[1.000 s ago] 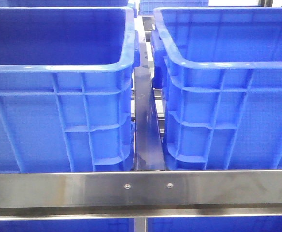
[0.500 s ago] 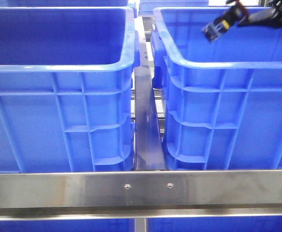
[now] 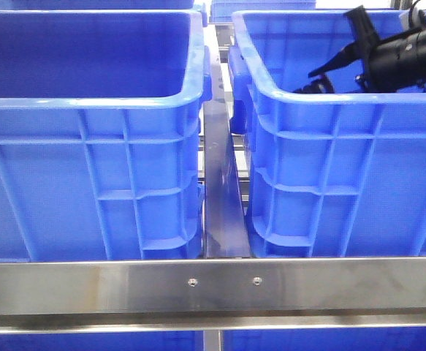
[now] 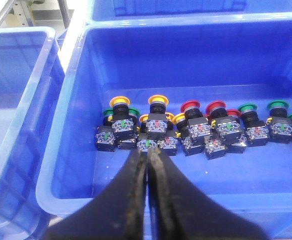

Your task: Pick red and yellow buttons and place in box

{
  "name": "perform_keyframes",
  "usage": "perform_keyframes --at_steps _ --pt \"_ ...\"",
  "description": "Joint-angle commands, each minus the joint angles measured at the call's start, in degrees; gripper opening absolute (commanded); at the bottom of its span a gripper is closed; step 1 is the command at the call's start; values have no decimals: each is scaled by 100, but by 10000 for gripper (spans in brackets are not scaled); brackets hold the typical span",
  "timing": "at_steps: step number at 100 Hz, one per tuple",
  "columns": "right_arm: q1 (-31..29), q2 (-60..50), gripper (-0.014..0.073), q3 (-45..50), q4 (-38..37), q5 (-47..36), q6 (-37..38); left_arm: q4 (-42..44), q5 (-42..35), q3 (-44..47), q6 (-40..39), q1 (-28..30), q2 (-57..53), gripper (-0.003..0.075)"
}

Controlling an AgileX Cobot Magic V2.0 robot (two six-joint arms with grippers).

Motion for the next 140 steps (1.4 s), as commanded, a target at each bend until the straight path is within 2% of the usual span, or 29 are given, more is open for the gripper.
perform_keyframes --at_steps 1,43,57,82,95,109,140 --pt "-26 -215 87 -249 384 407 -77 92 -434 -131 -63 27 39 -19" --pt "-26 -182 97 -249 379 8 -564 92 -434 -131 -63 27 39 -19" --pt "-26 -182 185 -249 379 -105 -569 92 -434 -131 -63 27 39 -19" --pt "-26 -182 433 -249 379 -338 -655 92 -434 -131 -63 27 39 -19" --pt "-26 -182 520 -249 379 -599 -744 92 -434 -131 -63 27 39 -19" --pt "-26 -182 573 -249 379 -813 -777 92 -434 -131 -63 27 39 -19" --pt "-36 -188 573 -249 379 -1078 -887 92 -434 -131 -63 27 39 -19"
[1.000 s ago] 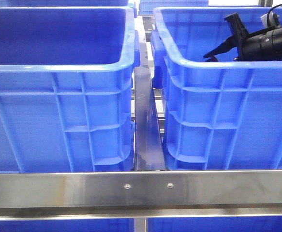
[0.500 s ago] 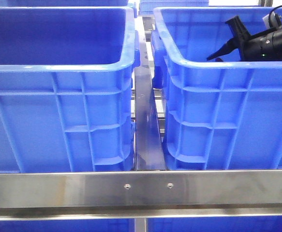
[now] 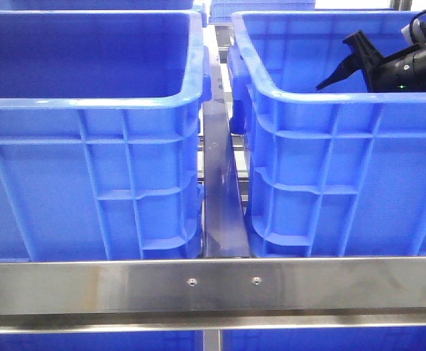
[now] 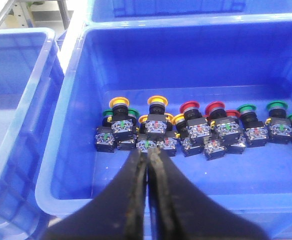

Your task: Pick red and yellow buttons and place in box

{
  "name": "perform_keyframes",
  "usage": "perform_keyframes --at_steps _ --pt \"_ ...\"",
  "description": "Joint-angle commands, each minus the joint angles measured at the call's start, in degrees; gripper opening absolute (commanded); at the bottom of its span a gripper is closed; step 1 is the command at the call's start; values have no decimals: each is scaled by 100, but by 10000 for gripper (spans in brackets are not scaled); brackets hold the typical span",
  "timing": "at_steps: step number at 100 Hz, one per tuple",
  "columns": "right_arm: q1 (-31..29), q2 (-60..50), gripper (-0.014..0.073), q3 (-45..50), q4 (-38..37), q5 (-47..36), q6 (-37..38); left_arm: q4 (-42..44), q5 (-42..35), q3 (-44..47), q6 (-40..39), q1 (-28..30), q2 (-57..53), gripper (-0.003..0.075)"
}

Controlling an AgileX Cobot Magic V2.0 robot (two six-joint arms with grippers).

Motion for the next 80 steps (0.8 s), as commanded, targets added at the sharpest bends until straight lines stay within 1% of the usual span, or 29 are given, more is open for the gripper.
perform_keyframes --at_steps 1,19,28,47,67,74,80 --pt "-36 -331 573 -165 219 -38 -211 92 -424 -131 -58 27 39 -19" --pt "-36 -630 573 -154 207 -276 -793 92 -424 -131 -58 27 39 -19" --pt "-36 -884 573 -147 105 -430 -855 92 -424 -131 -58 27 39 -19" --pt "-30 -1354 573 -75 -427 -517 -860 92 -434 -131 -58 27 39 -19" --pt "-30 -2094 570 547 -871 -866 -943 92 -434 -131 -58 27 39 -19" --pt "-30 -2418 570 837 -976 -984 -1133 92 -434 -131 -58 27 39 -19" --pt "-30 -2746 570 1113 -984 -1103 -1441 92 -434 -131 -58 27 39 -19"
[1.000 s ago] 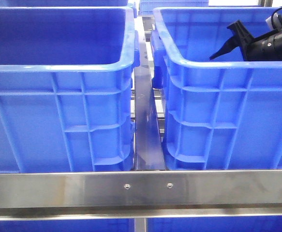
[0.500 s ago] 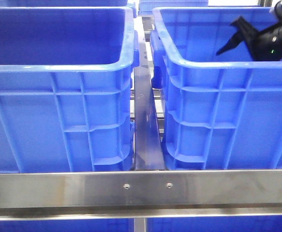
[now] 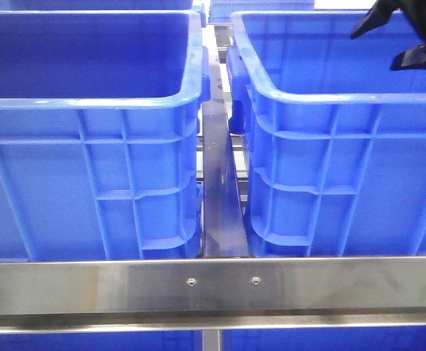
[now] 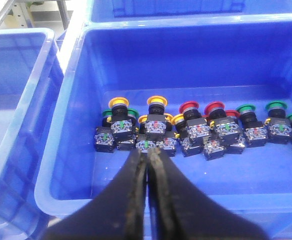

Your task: Pick red and yellow buttons and place in box

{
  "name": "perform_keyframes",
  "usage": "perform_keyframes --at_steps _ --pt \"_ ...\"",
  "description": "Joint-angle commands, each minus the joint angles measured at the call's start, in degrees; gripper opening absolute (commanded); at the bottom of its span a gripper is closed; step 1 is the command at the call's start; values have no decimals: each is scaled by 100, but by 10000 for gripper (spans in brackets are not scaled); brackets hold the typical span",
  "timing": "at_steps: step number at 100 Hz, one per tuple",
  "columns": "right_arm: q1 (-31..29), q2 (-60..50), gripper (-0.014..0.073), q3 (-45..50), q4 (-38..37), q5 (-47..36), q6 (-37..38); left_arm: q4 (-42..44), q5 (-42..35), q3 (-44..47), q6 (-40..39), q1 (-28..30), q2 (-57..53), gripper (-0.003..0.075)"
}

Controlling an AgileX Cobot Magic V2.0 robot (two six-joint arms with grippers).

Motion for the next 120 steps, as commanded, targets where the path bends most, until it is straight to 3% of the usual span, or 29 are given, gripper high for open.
perform_keyframes --at_steps 1,23,44,83,103,113,120 --pt "-30 -730 570 202 6 -63 -432 92 -434 -131 -58 27 39 -19" --pt "-30 -2143 570 1134 6 -195 -1502 92 -434 -131 -58 27 39 -19" --pt "-30 -3623 570 1923 6 -329 -2014 92 -434 -131 -58 27 39 -19" --pt "-30 -6352 570 3431 6 -709 -2373 92 -434 -131 -58 27 39 -19" --pt "-30 -7145 568 3854 6 -723 -2373 92 -434 -131 -58 27 39 -19" --pt "-30 -7257 513 3945 6 -730 -2373 92 -434 -131 -58 27 39 -19" --pt "-30 -7257 416 3946 6 -730 -2373 92 -434 -131 -58 27 39 -19"
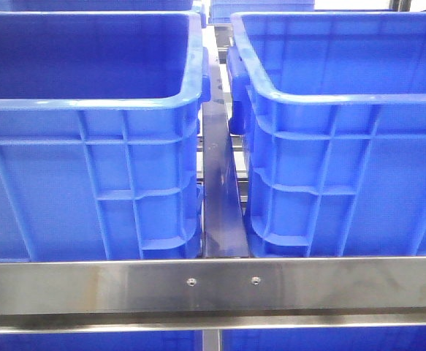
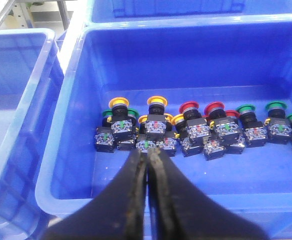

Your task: Pick red and yellow buttons and place in box

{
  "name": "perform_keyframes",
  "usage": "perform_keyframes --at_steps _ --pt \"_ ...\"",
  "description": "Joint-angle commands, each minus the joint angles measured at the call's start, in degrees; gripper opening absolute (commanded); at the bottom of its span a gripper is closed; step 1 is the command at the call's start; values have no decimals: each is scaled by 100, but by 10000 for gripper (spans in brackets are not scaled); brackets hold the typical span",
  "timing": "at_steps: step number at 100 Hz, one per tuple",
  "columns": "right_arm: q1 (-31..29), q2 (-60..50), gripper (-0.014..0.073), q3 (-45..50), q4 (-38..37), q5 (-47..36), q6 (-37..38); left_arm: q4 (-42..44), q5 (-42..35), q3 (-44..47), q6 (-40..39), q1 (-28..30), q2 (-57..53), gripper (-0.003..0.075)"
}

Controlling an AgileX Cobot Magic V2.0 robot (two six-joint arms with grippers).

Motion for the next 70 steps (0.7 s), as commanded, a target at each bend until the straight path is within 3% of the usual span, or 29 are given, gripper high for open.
perform_keyframes --at_steps 1,25,41,49,70 --pt "-30 6 392 -118 86 -34 -77 92 -425 -136 -58 27 39 -19" --pt "-30 6 -74 -118 92 -29 -77 92 -425 -136 -58 27 39 -19" --pt "-30 6 -68 -118 99 -29 -71 92 -425 -136 -58 27 39 -10" --pt "-30 6 -68 -118 99 -29 -71 92 -425 -136 -58 27 39 35" --pt "-30 6 -68 -118 99 -29 -71 106 -425 -136 -58 27 39 318"
